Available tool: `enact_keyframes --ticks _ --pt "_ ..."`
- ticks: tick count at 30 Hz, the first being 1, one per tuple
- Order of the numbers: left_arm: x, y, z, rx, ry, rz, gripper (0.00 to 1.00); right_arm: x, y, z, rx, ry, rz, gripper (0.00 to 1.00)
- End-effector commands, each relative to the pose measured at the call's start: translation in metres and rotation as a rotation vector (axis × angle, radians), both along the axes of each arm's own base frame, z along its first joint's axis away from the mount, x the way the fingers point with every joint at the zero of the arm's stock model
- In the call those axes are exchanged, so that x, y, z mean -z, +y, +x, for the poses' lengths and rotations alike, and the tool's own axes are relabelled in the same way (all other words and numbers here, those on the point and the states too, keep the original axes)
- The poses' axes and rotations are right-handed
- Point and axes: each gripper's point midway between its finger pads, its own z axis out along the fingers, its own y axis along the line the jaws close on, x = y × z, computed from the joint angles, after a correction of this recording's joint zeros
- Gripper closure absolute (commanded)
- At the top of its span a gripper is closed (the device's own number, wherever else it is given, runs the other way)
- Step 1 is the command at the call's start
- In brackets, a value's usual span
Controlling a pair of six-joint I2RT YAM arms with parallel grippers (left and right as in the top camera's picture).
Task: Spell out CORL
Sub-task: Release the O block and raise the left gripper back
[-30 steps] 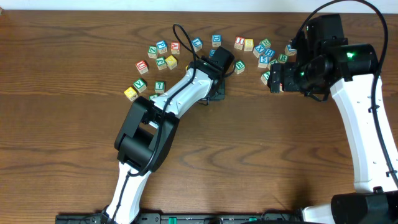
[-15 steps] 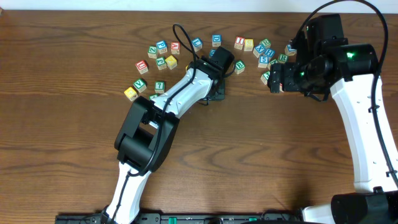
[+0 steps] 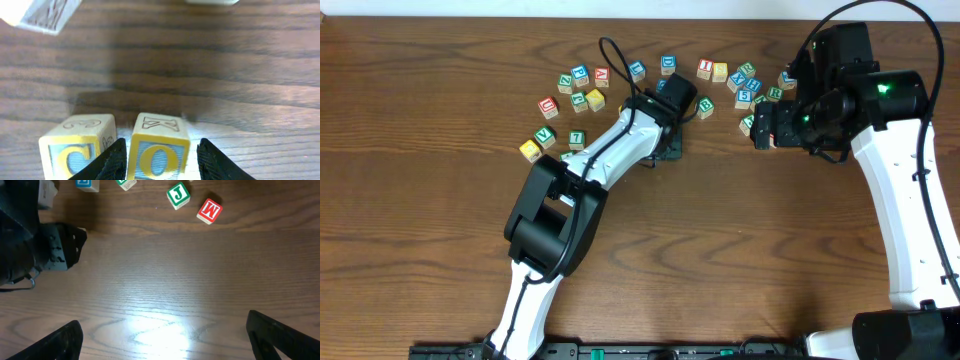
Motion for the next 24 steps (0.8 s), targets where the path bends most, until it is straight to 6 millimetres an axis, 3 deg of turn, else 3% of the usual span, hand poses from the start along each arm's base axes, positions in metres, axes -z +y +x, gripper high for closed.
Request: enact_keyframes --ticks 1,6,11,17,21,24 --pt "-0.024 -0.006 0.012 0.057 -0.061 -0.01 0.55 0.0 -0.001 0.0 -0.005 -0.003 -0.013 0.01" --pt "-0.057 0.001 0.019 0.077 -0.12 -0.028 0.54 0.0 -0.001 0.0 -0.005 -0.007 -0.013 0.01" --pt "-0.1 0.023 0.027 0.043 -0.183 -0.055 0.54 -0.001 -0.001 0.003 -0.005 -0.018 -0.011 0.01" --pt "-0.169 0.065 0.029 -0.015 -0.287 -0.086 0.54 -0.002 -0.001 0.004 -0.005 -0.023 -0.01 0.01" --pt "-0.201 0.095 0.02 -0.052 -0.321 -0.084 0.54 -0.003 0.0 0.006 -0.005 -0.032 -0.009 0.01" --pt "-0.215 0.119 0.011 -0.093 -0.316 -0.075 0.54 -0.004 0.002 0.009 -0.008 -0.044 0.002 0.01"
